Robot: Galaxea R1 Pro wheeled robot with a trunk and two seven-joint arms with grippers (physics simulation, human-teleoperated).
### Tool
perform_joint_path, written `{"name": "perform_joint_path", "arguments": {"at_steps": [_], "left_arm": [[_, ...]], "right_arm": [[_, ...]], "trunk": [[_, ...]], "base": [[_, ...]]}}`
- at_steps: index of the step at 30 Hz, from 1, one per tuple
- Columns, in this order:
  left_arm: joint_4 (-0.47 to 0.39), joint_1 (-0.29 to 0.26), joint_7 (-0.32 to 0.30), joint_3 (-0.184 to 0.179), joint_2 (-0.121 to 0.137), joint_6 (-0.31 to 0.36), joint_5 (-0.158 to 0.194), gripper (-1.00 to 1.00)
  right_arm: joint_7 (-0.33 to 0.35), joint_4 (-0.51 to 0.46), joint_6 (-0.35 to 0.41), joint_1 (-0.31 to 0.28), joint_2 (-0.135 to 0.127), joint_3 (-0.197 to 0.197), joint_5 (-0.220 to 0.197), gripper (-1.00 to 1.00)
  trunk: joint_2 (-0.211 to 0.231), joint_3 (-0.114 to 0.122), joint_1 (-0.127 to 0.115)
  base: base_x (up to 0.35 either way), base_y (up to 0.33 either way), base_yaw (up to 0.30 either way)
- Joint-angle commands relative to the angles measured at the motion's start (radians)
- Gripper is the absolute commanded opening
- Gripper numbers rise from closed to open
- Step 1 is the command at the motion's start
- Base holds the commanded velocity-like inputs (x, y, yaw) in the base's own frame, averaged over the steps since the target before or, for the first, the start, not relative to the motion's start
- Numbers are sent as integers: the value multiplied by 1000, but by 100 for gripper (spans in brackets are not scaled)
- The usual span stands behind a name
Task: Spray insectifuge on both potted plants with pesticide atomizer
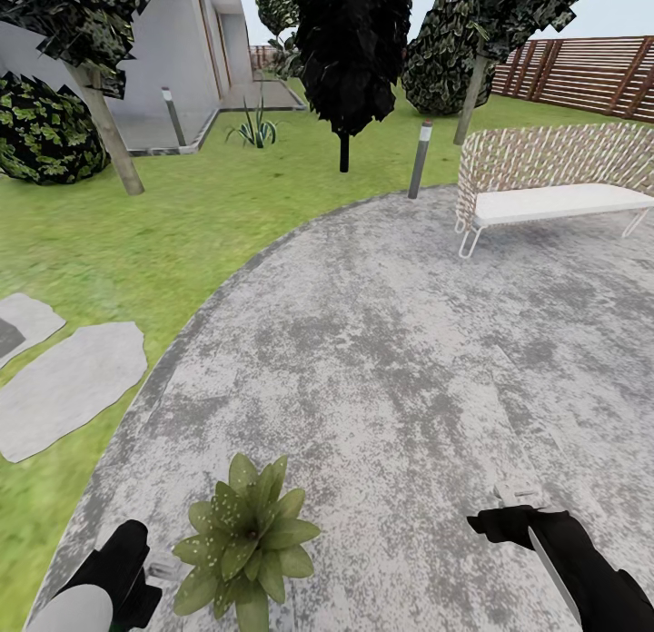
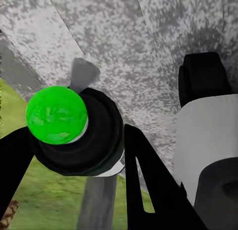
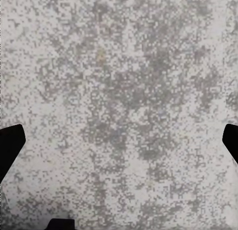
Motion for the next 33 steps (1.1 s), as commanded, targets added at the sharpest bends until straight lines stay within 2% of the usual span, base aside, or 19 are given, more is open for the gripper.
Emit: {"name": "perform_joint_path", "arguments": {"at_steps": [1, 5, 7, 17, 22, 25, 28, 30, 33], "left_arm": [[-1, -1, -3, 6, -1, 1, -11, -100], [15, -1, 88, 7, 0, 2, -10, -100], [39, -1, 104, 7, 0, 2, -8, -100], [119, -1, 112, 7, -1, -4, -5, -100], [109, -1, 113, 9, 0, -16, -3, -100], [67, -1, 113, 9, 1, -19, -4, -100], [41, -1, 113, 9, 14, -19, -4, -100], [35, -1, 113, 10, 36, -19, -4, -100], [34, -1, 113, 10, 41, -19, -4, -100]], "right_arm": [[7, -1, 5, 0, 0, -2, 5, 100], [7, -1, 5, 0, -1, -2, 5, 100], [7, -1, 5, 0, -1, -2, 5, 100], [7, -1, 5, 0, 0, -2, 5, 100], [7, -1, 5, 0, -1, -2, 5, 100], [7, -1, 5, 0, 0, -2, 5, 100], [6, -1, 5, 0, 0, -1, 5, 100], [7, -1, 5, 0, 0, -1, 5, 100], [7, -1, 5, 0, -1, -2, 4, 100]], "trunk": [[0, -1, 0], [0, -1, 0], [0, -1, 0], [0, -1, 0], [0, -1, 0], [0, -1, 0], [0, -1, 0], [0, -1, 0], [0, -1, 0]], "base": [[0, 0, 0], [0, 0, 0], [0, 0, 0], [0, 0, 0], [0, 0, 0], [0, 0, 0], [0, 0, 0], [0, 0, 0], [0, 0, 0]]}}
